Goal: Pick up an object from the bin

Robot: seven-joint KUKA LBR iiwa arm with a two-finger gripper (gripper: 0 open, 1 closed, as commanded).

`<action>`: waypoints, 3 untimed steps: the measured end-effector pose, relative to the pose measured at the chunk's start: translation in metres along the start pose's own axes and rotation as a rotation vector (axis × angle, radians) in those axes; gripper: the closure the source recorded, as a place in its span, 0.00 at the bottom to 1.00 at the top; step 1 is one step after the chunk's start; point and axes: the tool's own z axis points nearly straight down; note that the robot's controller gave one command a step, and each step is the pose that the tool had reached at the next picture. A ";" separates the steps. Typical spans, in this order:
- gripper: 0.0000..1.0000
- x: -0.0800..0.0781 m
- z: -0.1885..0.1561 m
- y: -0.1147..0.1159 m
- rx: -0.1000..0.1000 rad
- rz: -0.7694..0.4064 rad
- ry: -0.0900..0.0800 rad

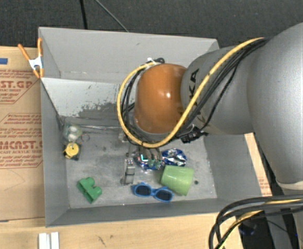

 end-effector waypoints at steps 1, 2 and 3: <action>0.00 0.022 0.076 -0.091 0.001 0.385 -0.003; 1.00 0.020 0.075 -0.090 -0.002 0.383 -0.006; 1.00 -0.010 -0.111 -0.071 -0.005 0.424 -0.015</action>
Offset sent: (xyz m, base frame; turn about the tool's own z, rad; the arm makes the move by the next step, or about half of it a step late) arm -0.0208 -0.0904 -0.0750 0.3833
